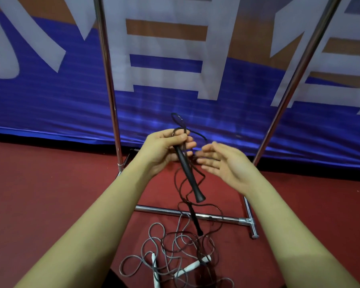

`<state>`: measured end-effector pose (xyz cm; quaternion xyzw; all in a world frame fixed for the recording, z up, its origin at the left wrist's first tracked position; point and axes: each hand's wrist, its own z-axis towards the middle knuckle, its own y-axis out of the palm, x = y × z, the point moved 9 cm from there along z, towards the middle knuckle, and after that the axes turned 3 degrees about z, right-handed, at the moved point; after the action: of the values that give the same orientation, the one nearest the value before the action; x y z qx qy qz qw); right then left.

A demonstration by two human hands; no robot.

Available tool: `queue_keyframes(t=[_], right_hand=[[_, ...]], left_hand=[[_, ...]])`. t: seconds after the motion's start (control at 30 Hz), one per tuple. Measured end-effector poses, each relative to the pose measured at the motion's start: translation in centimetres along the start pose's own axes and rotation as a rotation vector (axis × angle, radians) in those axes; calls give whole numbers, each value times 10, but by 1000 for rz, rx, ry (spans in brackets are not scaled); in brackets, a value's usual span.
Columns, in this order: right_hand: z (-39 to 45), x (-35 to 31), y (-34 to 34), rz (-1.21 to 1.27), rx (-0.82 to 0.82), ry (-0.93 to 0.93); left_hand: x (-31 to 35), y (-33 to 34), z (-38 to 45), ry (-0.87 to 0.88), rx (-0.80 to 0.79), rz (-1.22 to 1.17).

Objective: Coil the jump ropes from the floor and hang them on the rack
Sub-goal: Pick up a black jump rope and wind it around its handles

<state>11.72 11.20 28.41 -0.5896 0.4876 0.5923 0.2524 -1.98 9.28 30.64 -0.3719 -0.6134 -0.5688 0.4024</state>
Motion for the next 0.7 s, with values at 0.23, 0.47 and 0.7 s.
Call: queue_keyframes(t=[0.23, 0.47, 0.7], right_hand=[[-7, 5, 26, -491, -161, -98], [-10, -27, -3, -117, 64, -242], [-11, -36, -18, 187, 169, -283]], left_hand=[[6, -22, 3, 48, 113, -23], [-4, -17, 2, -62, 16, 180], [-39, 18, -14, -205, -333, 412]])
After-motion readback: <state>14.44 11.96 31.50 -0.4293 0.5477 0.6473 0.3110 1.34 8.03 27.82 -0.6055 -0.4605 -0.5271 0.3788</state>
